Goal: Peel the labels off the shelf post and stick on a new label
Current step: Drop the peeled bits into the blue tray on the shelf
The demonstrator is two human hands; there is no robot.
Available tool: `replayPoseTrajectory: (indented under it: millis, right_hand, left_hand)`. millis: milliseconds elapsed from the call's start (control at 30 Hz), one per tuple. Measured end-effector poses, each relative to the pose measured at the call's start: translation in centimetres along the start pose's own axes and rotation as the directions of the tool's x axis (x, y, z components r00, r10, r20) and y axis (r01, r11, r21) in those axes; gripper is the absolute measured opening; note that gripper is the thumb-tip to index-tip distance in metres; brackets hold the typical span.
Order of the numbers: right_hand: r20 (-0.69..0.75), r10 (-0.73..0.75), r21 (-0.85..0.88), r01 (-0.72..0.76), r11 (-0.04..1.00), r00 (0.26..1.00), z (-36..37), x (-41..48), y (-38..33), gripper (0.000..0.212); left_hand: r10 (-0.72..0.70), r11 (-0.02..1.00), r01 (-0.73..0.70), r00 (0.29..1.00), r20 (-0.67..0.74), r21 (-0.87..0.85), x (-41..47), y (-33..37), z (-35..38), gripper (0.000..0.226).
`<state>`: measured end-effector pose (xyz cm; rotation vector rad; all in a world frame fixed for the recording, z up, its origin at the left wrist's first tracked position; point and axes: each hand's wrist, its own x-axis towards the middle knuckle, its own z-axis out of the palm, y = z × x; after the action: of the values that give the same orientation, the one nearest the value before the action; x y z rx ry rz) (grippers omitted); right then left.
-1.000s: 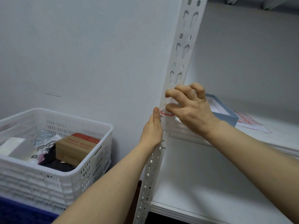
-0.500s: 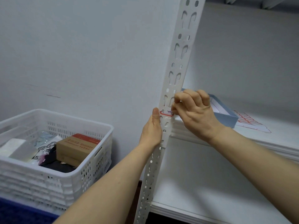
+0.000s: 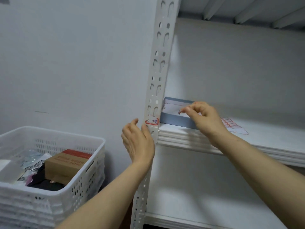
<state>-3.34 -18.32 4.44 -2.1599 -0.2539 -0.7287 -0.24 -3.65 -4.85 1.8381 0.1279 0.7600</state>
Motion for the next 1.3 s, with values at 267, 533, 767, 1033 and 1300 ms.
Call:
replayPoseTrajectory:
  millis: [267, 533, 767, 1033, 1300]
  right_hand:
    - [0.088, 0.325, 0.392, -0.332, 0.858, 0.942, -2.1, -0.4, -0.4, 0.015]
    - [0.04, 0.391, 0.445, -0.367, 0.817, 0.92, -5.0, 0.1, 0.7, 0.022]
    - [0.048, 0.422, 0.525, -0.382, 0.761, 0.905, -6.0, 0.7, 2.2, 0.026]
    - [0.078, 0.499, 0.555, -0.453, 0.698, 0.863, -6.0, 2.0, 3.8, 0.061]
    - [0.155, 0.554, 0.58, -0.529, 0.619, 0.818, -6.0, 2.7, 4.0, 0.052]
  left_hand:
    - [0.385, 0.868, -0.292, 0.907, 0.173, -0.401, -2.2, 6.9, 0.8, 0.01]
    - [0.284, 0.87, -0.175, 0.942, 0.178, -0.462, -2.1, 11.2, 3.5, 0.017]
    - [0.195, 0.85, -0.025, 0.943, 0.271, -0.527, -2.3, 13.0, 5.2, 0.007]
    - [0.104, 0.864, 0.087, 0.933, 0.345, -0.496, -1.2, 13.4, 6.9, 0.01]
    - [0.062, 0.865, 0.12, 0.938, 0.342, -0.486, -0.3, 13.2, 7.7, 0.015]
